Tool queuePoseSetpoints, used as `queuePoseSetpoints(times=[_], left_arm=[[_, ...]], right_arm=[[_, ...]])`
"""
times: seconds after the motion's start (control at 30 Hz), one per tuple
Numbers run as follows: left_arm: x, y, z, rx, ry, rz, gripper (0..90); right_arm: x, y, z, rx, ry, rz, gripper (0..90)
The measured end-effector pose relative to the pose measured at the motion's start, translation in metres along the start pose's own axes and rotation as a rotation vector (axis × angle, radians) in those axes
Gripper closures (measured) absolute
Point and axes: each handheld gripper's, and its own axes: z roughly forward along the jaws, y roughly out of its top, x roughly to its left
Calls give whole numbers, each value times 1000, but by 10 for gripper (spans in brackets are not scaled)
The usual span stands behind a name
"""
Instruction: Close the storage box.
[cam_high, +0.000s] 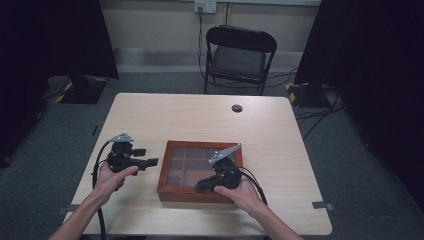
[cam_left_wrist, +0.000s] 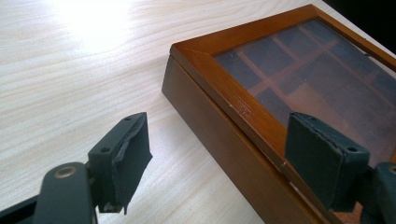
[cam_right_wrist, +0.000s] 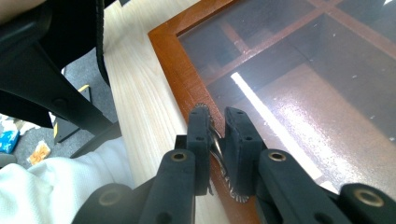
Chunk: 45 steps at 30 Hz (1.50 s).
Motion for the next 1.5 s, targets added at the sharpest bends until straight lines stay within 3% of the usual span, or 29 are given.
queuePoseSetpoints(times=[0.47,0.5,0.53,0.7,0.8,0.9,0.93,1.17,1.27,1.37,1.5], left_arm=[[0,-1,1,8,4,3,220],[0,-1,1,8,4,2,220],[0,-1,1,9,6,1,220],[-1,-1,2,8,8,1,220],[-1,0,1,7,8,4,220],[-1,0,1,10,13,5,220],[-1,0,1,11,17,3,220],[2,2,-9,2,50,9,219],[4,-2,-13,8,72,24,219],[9,-6,-19,8,87,16,219],[17,-12,-24,22,110,4,219]], right_arm=[[-2,-7,9,13,-5,-6,814],[-2,-7,9,-2,-5,-1,791],[-3,-6,8,-15,7,3,705],[-6,-4,-2,-57,-25,24,615],[-9,-1,-15,-119,-36,40,550],[-11,0,-25,-156,-73,50,489],[-15,1,-37,-184,-127,82,406],[-35,-17,-70,-273,-220,165,196],[-45,-31,-84,-284,-280,199,153],[-53,-44,-101,-312,-357,268,158],[-66,-62,-122,-334,-401,333,155]])
